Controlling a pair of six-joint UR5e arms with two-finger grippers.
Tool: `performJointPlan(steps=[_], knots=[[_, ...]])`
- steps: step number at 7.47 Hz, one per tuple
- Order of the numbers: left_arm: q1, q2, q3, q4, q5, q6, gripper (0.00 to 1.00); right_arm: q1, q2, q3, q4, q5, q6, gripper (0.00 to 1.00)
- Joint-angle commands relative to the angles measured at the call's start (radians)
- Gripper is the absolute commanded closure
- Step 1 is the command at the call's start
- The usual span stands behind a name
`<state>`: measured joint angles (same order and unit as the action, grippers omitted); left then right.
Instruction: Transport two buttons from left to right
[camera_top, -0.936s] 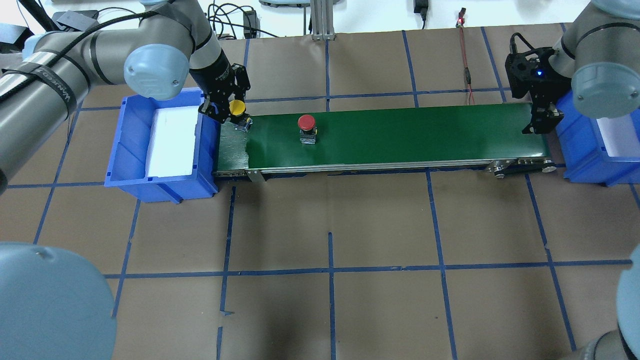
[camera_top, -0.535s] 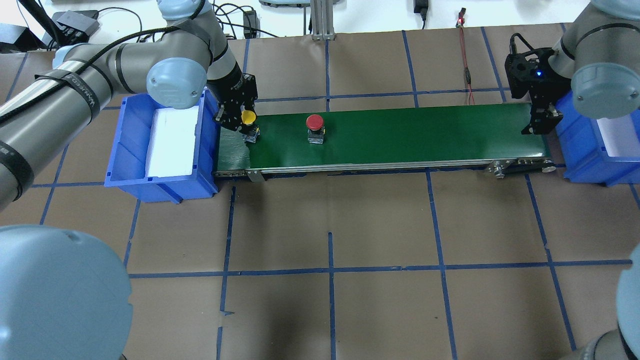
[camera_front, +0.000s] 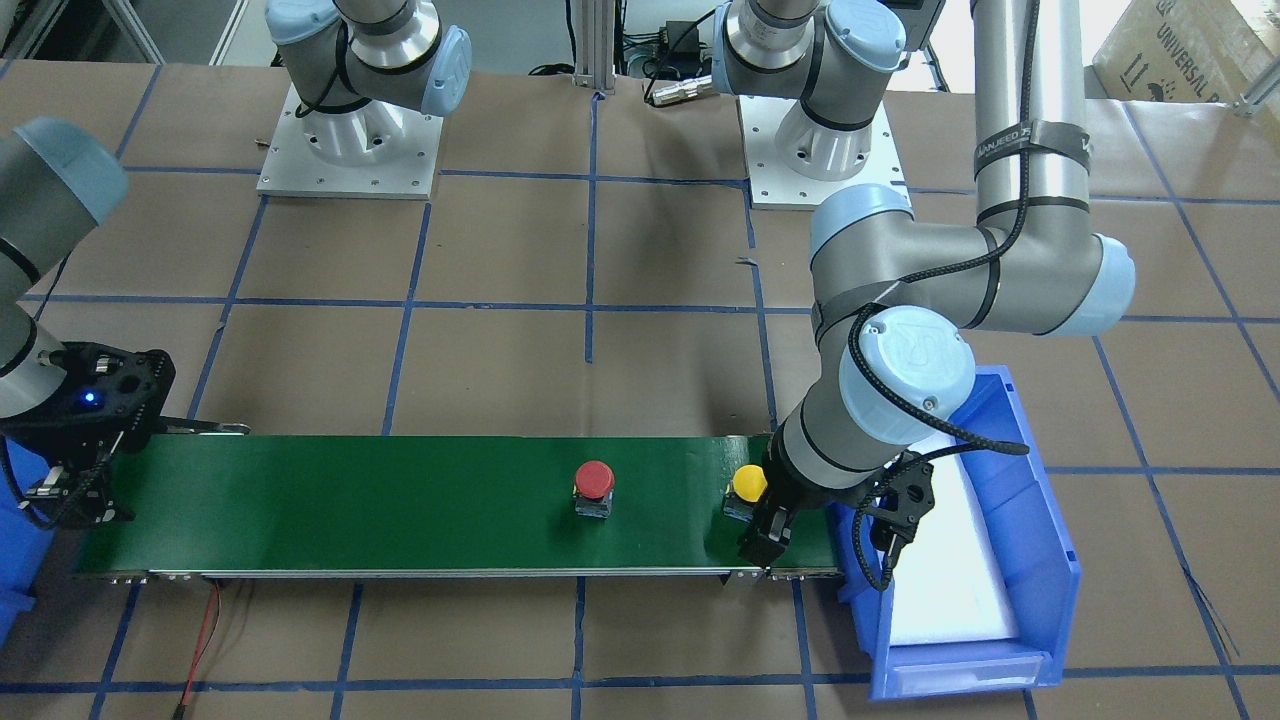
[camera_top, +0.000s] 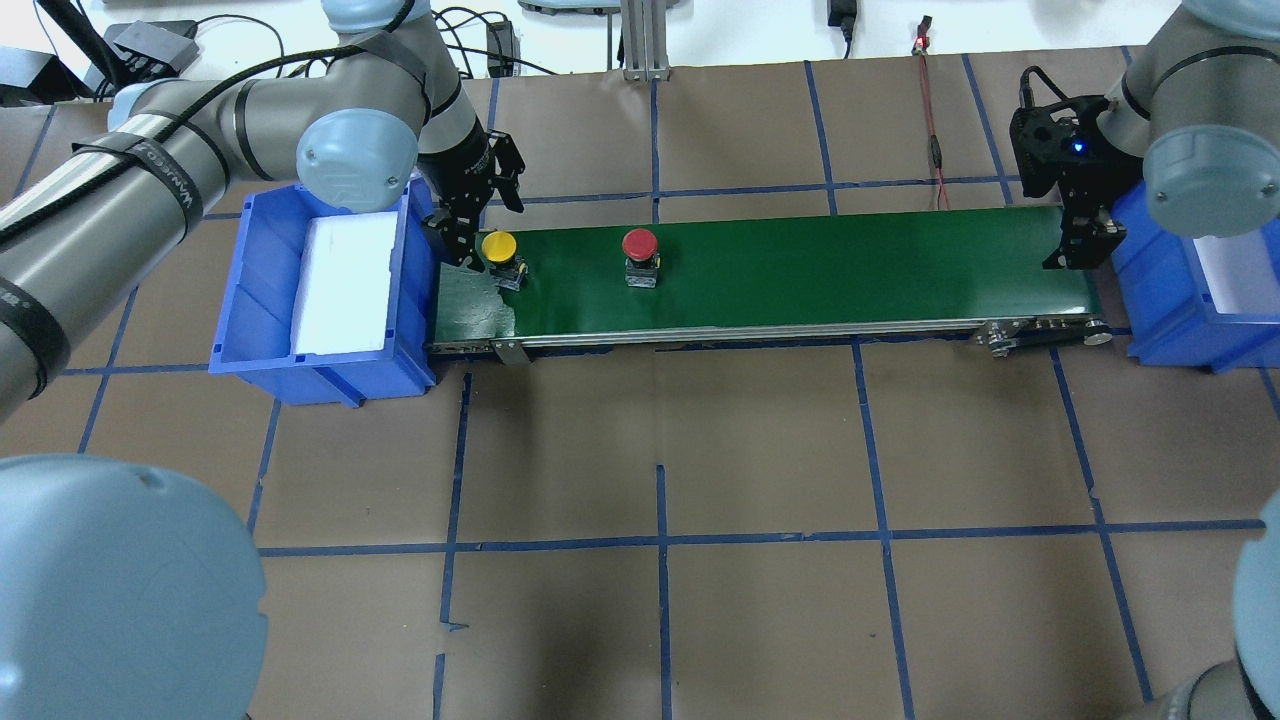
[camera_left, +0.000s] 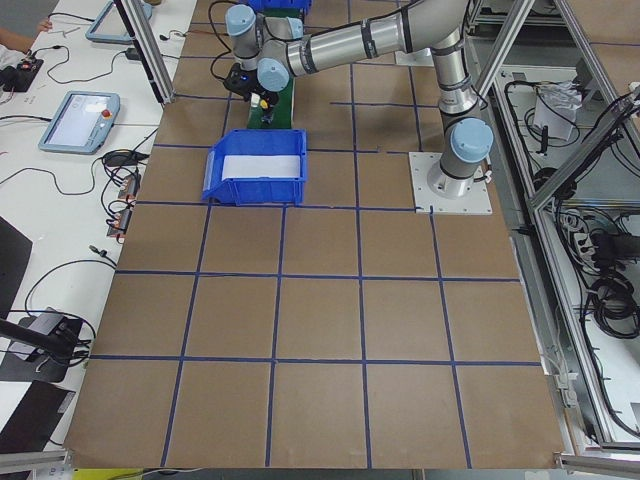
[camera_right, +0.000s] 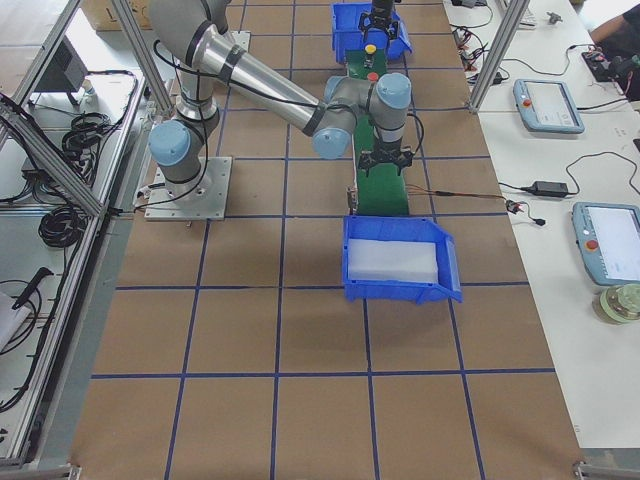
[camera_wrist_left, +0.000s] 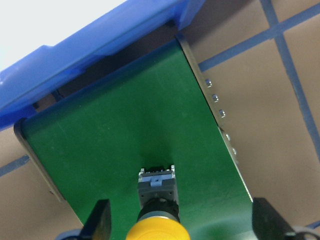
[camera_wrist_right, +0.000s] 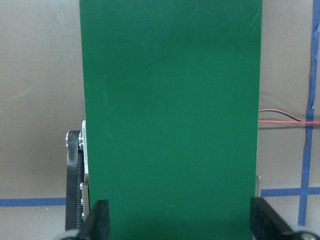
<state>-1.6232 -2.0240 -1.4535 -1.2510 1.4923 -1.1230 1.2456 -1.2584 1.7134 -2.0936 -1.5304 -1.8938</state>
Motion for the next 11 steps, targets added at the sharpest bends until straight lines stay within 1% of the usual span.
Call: performJointPlan(steps=[1,2,3,4,5,6,7,9,10,11], knots=[[0.017,0.068,-0.001,-0.059,0.070,0.130,0.00,0.000,0.001,-0.001,0.001,0.000,0.001,0.00],[0.026,0.102,-0.001,-0.117,0.089,0.225,0.00,0.000,0.001,0.000,0.001,0.000,0.001,0.00],[0.038,0.173,-0.020,-0.149,0.089,0.271,0.00,0.000,-0.001,-0.001,0.003,0.000,0.001,0.00],[0.051,0.235,-0.028,-0.178,0.089,0.382,0.00,0.000,0.001,0.000,0.003,0.000,0.001,0.00],[0.058,0.282,-0.031,-0.253,0.089,0.496,0.00,0.000,0.002,-0.001,0.003,0.000,-0.001,0.00],[0.057,0.321,-0.036,-0.298,0.098,0.585,0.00,0.000,0.005,0.000,0.001,0.001,-0.002,0.00],[0.063,0.349,-0.010,-0.307,0.111,0.729,0.00,0.000,0.008,-0.001,0.003,0.000,-0.004,0.00],[0.057,0.427,-0.036,-0.338,0.112,1.000,0.00,-0.002,0.010,-0.001,0.003,0.001,-0.005,0.00],[0.057,0.444,-0.036,-0.355,0.114,1.101,0.00,-0.002,0.010,-0.001,0.001,0.001,-0.005,0.00],[0.057,0.455,-0.033,-0.358,0.112,1.111,0.00,-0.002,0.008,-0.003,0.003,0.000,-0.005,0.00]])
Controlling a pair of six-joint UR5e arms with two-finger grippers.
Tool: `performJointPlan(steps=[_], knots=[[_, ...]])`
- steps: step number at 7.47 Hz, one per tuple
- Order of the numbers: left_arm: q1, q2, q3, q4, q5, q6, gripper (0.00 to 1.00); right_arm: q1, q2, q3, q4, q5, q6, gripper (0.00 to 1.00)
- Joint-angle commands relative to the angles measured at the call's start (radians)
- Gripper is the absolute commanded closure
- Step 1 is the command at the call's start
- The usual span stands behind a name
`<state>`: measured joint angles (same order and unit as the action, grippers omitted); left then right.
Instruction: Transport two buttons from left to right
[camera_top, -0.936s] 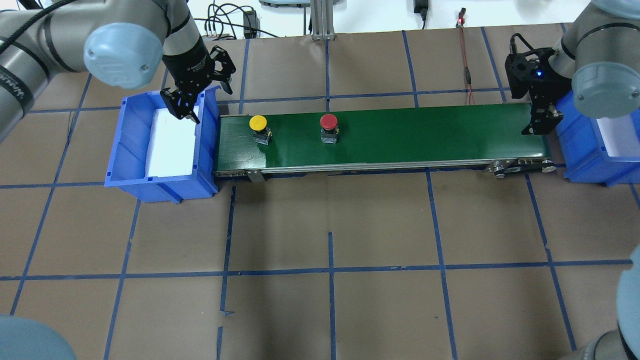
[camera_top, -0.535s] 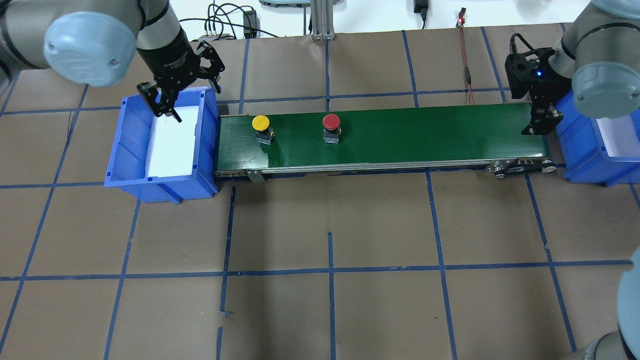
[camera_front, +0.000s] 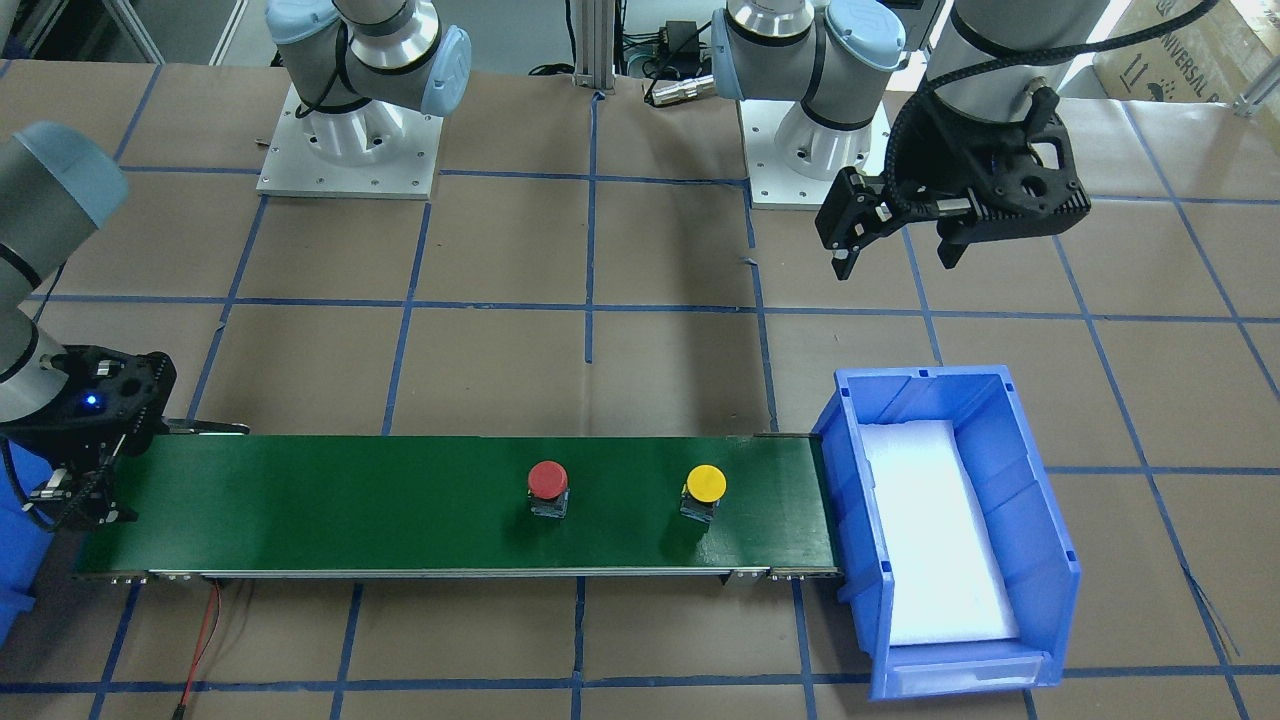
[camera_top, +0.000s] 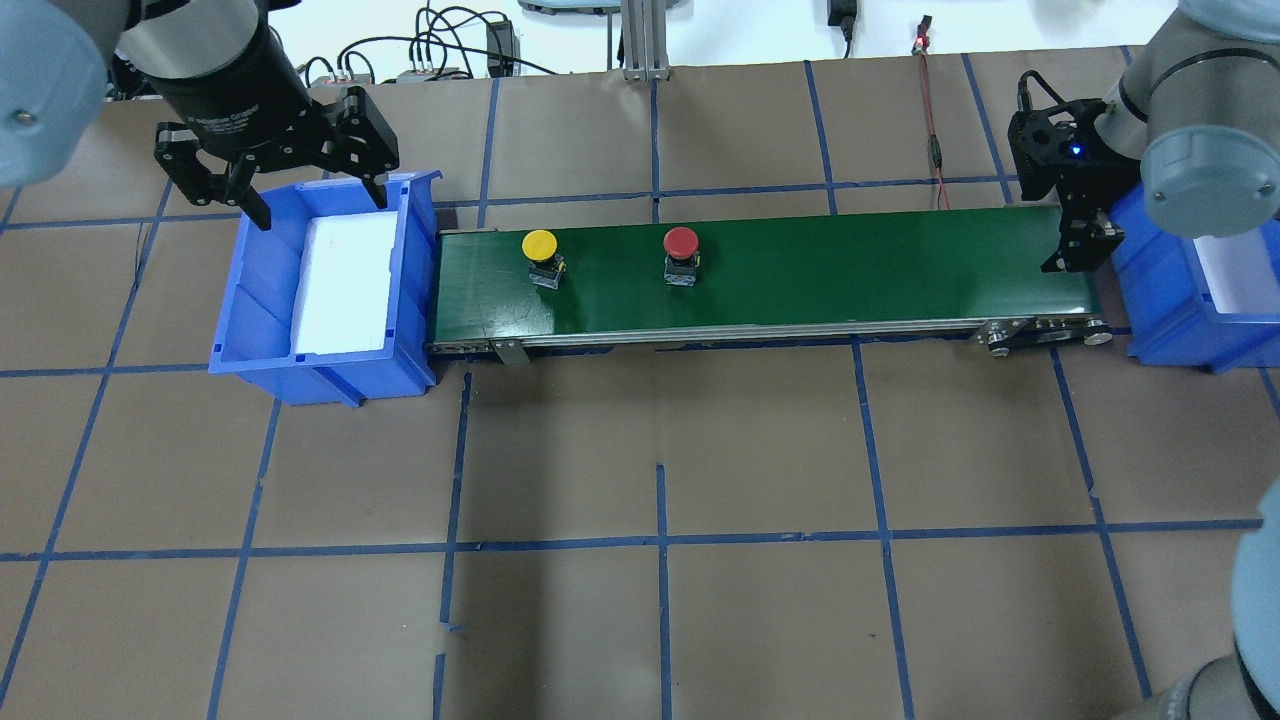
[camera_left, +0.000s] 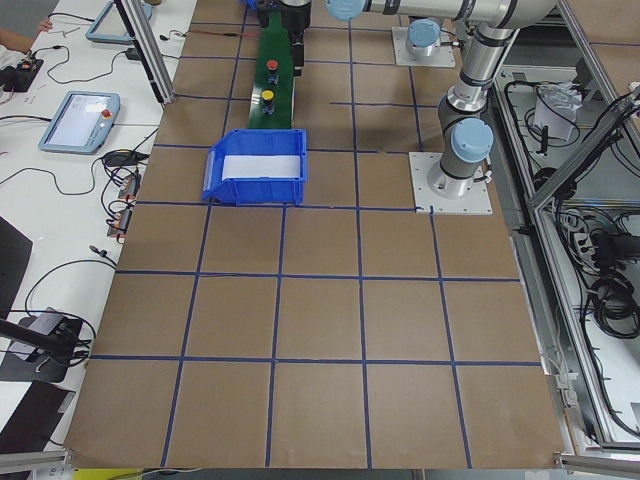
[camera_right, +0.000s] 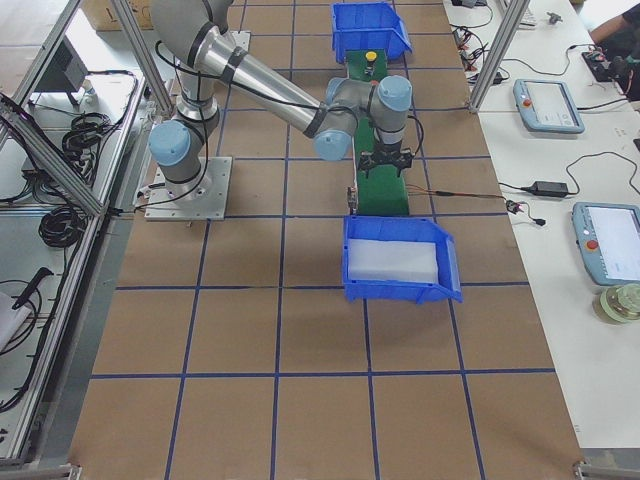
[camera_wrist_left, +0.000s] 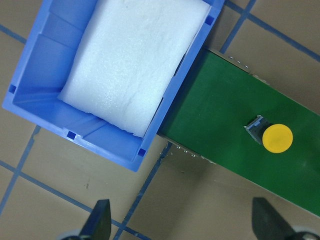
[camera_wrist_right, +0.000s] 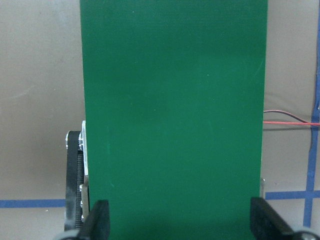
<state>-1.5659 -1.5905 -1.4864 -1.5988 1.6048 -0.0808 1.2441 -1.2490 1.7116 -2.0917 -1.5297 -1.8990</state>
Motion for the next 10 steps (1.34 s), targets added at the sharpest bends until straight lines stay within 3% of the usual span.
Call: performJointPlan(steps=[1,3,5,10], knots=[[0.001,0.027,0.005,-0.010,0.000,0.117,0.00,0.000,-0.001,-0.001,0.001,0.000,0.000,0.00],[0.010,0.008,-0.008,0.000,0.056,0.205,0.00,0.000,-0.001,-0.001,0.001,-0.001,0.001,0.00],[0.006,-0.046,-0.008,0.031,0.044,0.190,0.00,0.001,-0.001,-0.003,-0.001,-0.001,0.001,0.00],[0.043,-0.022,-0.018,0.014,-0.019,0.162,0.00,-0.002,0.013,-0.016,-0.004,0.000,-0.008,0.00]])
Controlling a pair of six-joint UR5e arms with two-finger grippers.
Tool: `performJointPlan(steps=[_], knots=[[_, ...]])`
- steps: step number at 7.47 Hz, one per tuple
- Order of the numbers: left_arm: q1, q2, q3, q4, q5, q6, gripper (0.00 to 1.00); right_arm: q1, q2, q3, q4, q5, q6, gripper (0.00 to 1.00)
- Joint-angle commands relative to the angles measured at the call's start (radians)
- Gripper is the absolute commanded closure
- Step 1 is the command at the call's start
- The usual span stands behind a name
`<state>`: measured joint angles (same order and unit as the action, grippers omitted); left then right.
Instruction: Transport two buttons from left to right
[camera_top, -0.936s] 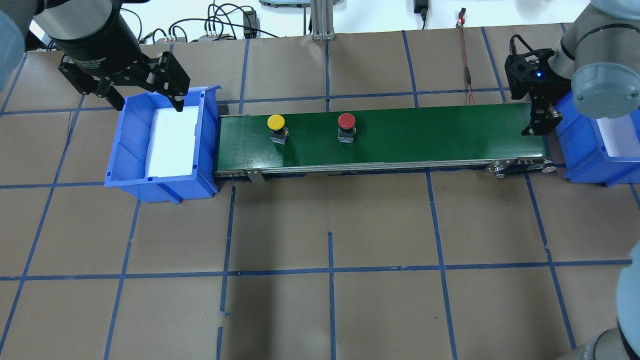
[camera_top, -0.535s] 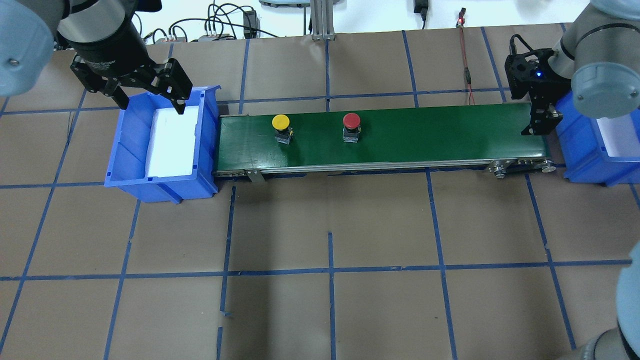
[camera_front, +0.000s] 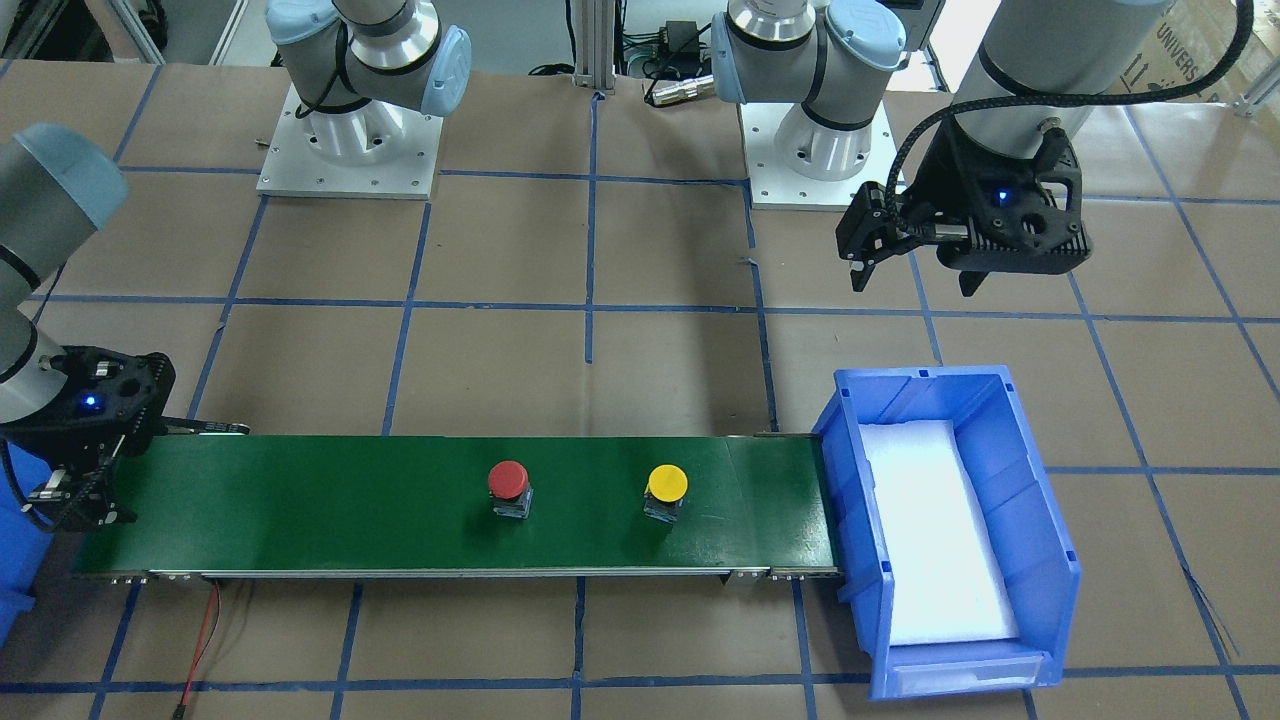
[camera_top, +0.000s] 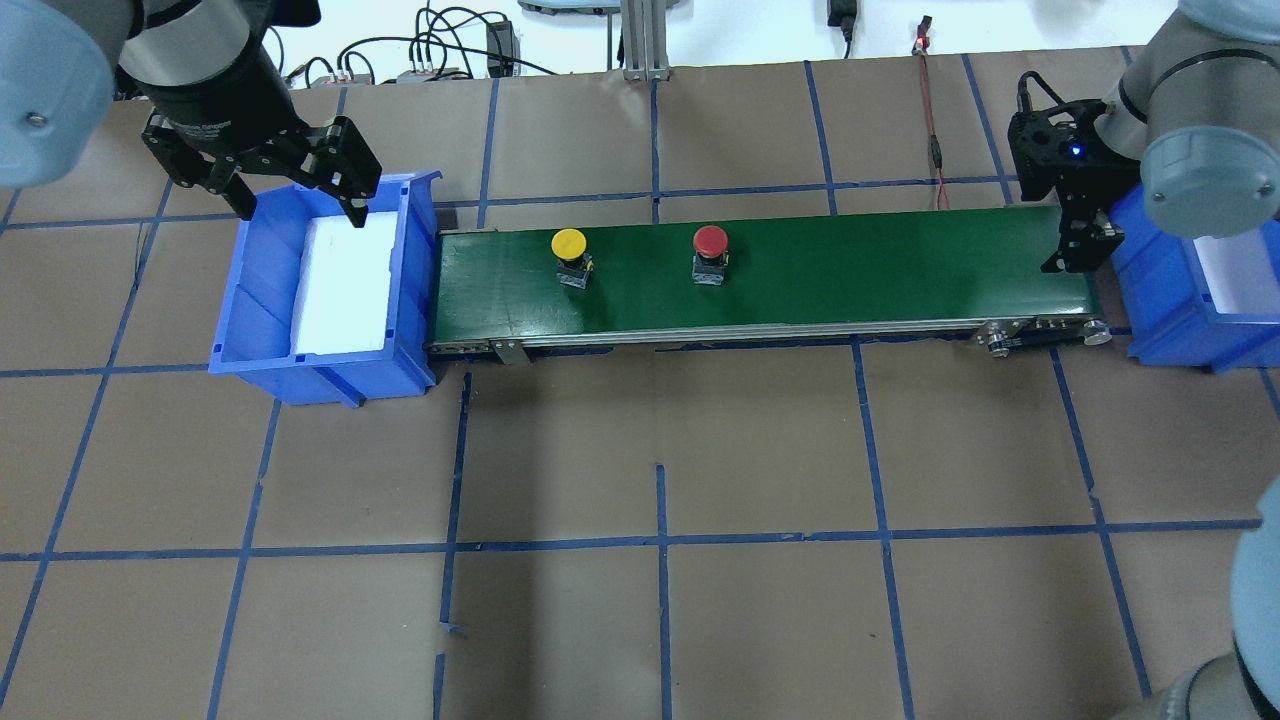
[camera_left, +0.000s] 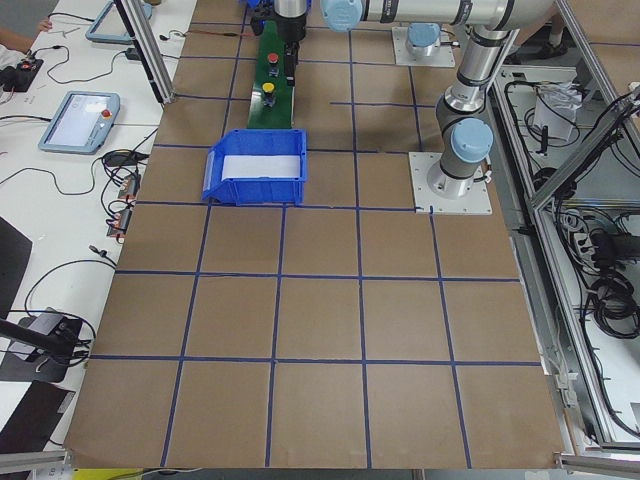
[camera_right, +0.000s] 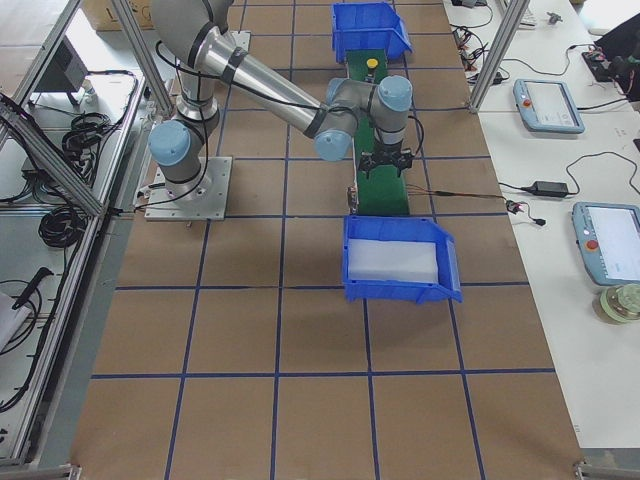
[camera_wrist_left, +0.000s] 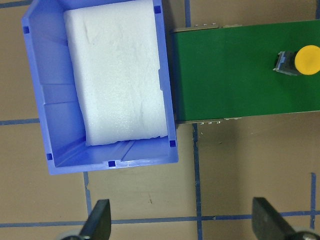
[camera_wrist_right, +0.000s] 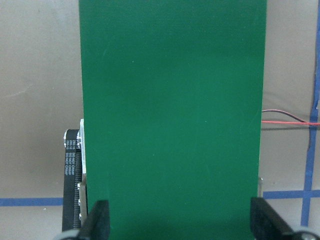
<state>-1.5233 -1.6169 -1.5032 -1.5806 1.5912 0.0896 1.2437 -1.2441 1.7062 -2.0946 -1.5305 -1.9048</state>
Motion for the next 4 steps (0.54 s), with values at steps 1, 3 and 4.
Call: performJointPlan(steps=[1,3,4], knots=[[-0.001,0.011,-0.002,-0.012,-0.004,-0.040,0.00,-0.001,0.009,-0.011,-0.001,0.001,-0.002,0.00],[-0.006,0.009,-0.009,-0.018,-0.004,-0.060,0.00,-0.001,0.006,-0.011,-0.007,0.001,-0.002,0.00],[-0.006,0.008,-0.009,-0.018,-0.004,-0.060,0.00,-0.001,0.009,-0.014,-0.005,0.001,0.000,0.00]])
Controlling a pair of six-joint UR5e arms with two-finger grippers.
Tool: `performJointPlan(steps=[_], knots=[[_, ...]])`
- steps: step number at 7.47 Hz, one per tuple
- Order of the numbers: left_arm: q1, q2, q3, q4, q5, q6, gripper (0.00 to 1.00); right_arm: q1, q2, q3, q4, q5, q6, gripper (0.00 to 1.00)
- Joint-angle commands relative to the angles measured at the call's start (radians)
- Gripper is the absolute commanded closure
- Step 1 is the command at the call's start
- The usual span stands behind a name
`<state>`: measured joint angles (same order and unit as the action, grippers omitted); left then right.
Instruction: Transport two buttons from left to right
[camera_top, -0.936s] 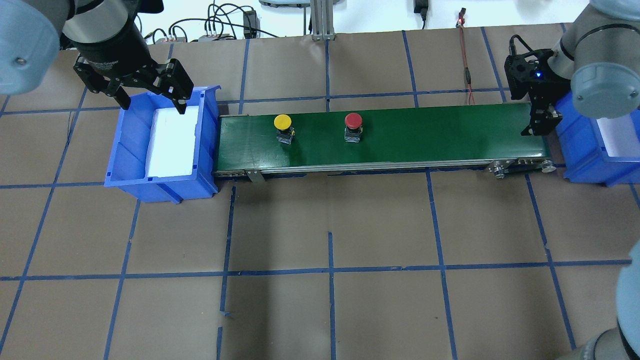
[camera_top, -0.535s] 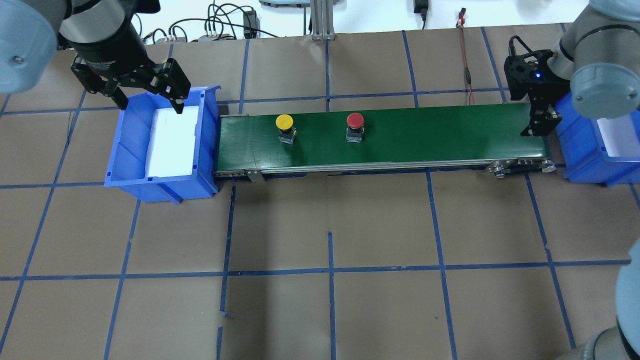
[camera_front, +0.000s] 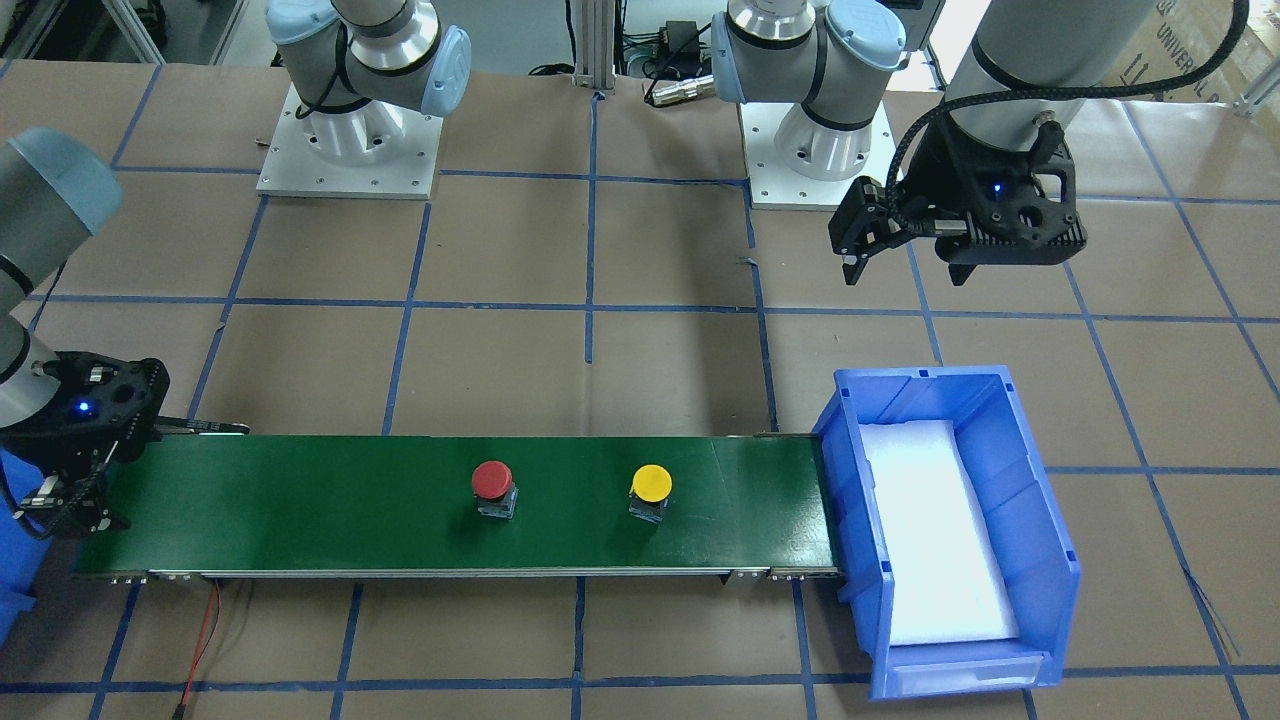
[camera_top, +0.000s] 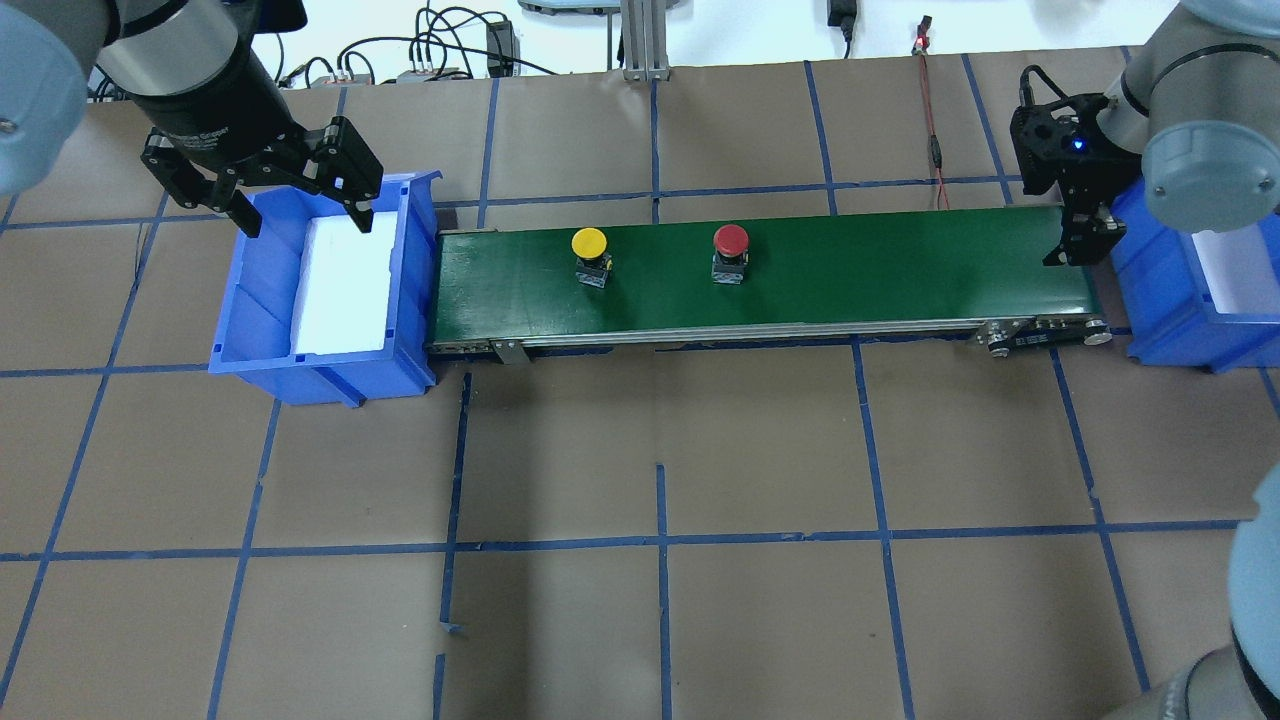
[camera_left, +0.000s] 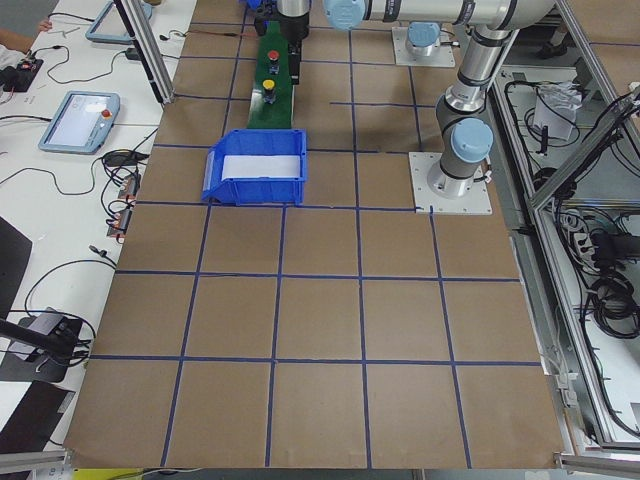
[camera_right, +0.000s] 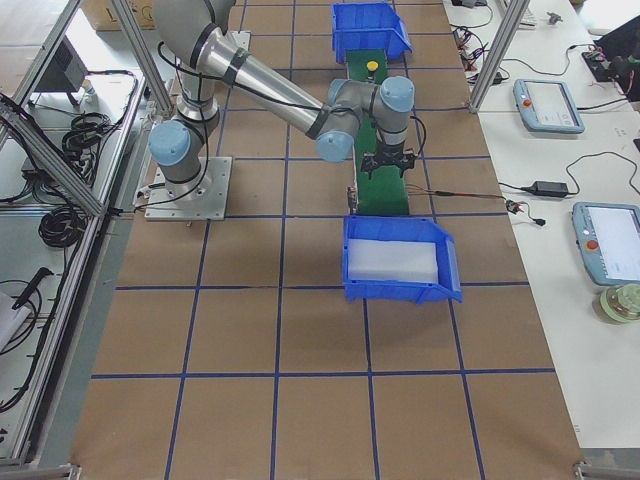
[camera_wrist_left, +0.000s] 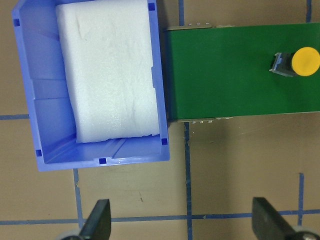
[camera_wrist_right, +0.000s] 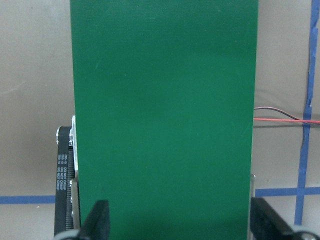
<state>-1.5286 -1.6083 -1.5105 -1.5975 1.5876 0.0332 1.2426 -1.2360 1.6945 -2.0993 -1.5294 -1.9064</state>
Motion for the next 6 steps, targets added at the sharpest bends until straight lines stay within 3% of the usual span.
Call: performJointPlan(steps=[1,6], knots=[[-0.001,0.004,-0.003,-0.002,0.002,-0.004,0.00,0.000,-0.005,0.001,0.002,0.000,0.003,0.00],[0.004,0.008,-0.002,0.001,-0.006,-0.009,0.00,0.000,-0.011,-0.002,0.012,0.000,0.003,0.00]])
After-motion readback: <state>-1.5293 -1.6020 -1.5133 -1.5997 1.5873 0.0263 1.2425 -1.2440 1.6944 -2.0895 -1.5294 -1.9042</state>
